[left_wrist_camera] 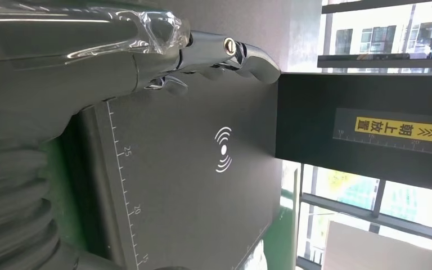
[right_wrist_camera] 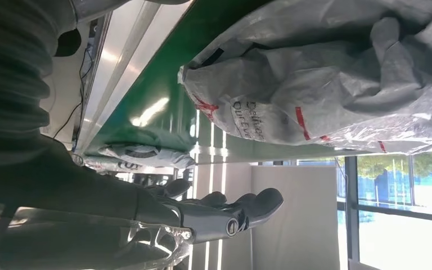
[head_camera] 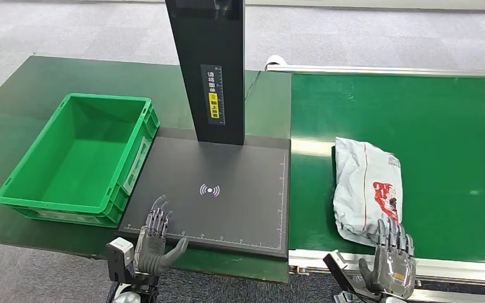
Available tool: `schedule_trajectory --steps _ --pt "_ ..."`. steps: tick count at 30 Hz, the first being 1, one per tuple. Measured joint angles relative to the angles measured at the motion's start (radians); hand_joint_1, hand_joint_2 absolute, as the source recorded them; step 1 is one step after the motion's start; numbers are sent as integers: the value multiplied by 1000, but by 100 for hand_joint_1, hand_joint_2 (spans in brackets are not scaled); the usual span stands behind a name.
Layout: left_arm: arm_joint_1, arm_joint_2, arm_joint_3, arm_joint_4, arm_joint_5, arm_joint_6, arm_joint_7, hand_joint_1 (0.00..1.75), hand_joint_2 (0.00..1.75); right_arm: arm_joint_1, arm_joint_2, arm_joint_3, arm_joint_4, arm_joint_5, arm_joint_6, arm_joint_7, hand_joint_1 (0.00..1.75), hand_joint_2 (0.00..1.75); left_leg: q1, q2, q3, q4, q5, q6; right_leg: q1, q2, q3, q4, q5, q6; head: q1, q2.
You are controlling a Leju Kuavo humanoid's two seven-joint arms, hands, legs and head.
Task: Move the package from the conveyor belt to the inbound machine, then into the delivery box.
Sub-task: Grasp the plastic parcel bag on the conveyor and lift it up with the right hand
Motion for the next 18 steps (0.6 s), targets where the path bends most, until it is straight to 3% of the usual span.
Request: schedule_trajectory --steps 9,18 --pt "-10 2 -22 13 13 8 0 0 175 -42 38 -14 7 -1 0 -54 0 175 0 0 0 0 0 0 0 0 0 0 0 0 0 0" --pt "-18 2 -31 22 17 13 0 0 175 -159 42 -4 123 -25 0 -91 0 175 0 0 0 0 1 0 0 0 0 0 0 0 0 0"
